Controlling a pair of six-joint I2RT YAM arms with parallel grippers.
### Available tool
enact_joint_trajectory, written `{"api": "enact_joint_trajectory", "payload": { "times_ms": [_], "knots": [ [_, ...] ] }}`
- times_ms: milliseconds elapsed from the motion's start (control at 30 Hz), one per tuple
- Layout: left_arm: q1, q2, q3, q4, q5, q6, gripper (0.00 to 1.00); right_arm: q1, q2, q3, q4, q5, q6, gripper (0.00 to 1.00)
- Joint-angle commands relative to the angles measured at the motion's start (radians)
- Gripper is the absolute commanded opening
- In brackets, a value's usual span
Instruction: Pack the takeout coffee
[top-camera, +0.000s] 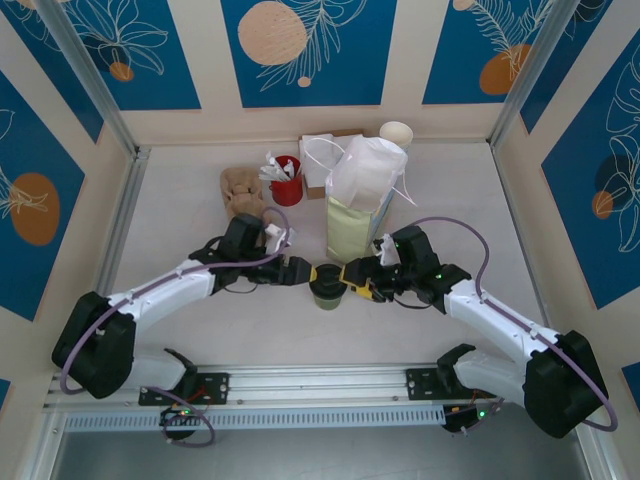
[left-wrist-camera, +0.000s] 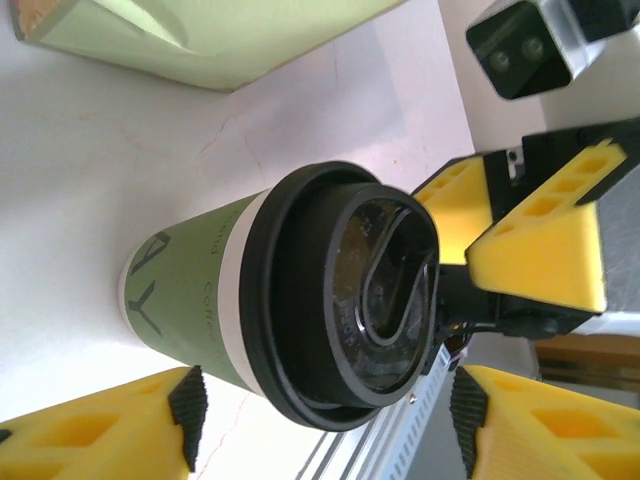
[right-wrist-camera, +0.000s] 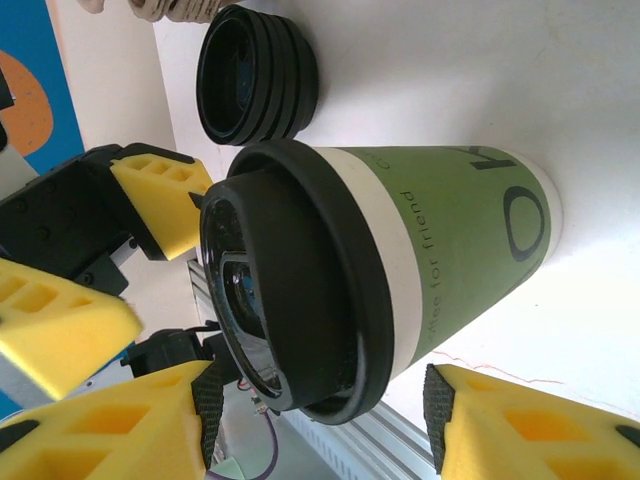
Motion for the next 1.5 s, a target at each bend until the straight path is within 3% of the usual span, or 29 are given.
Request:
{"api": "enact_joint_trajectory", "payload": {
  "times_ms": [0, 167, 400, 567, 733, 1033, 1467],
  "knots": [
    [0.011, -0.031, 0.033, -0.019, -0.016, -0.010, 0.72, 0.012, 0.007, 0.040, -0.034, 0.014, -0.016, 0.58],
    [0.010, -0.024, 0.089, -0.126, -0.090, -0.028, 0.72, 0.027, 0.010, 0.061, -0.059, 0.041, -0.036, 0.58],
    [0.000, -0.012, 0.101, -0.117, -0.110, -0.050, 0.72, 0.053, 0.034, 0.079, -0.067, 0.075, -0.051, 0.58],
    [-0.014, -0.020, 0.094, -0.118, -0.140, -0.012, 0.85, 0.072, 0.060, 0.108, -0.105, 0.120, -0.077, 0.57],
    [-0.029, 0.015, 0.094, -0.106, -0.129, -0.004, 0.86, 0.080, 0.081, 0.125, -0.119, 0.133, -0.093, 0.57],
    [-0.048, 0.103, 0.115, -0.089, -0.107, -0.002, 0.73, 0.090, 0.099, 0.127, -0.118, 0.146, -0.093, 0.56],
    [-0.053, 0.161, 0.117, -0.095, -0.110, 0.017, 0.67, 0.098, 0.106, 0.124, -0.132, 0.178, -0.107, 0.50]
  ]
}}
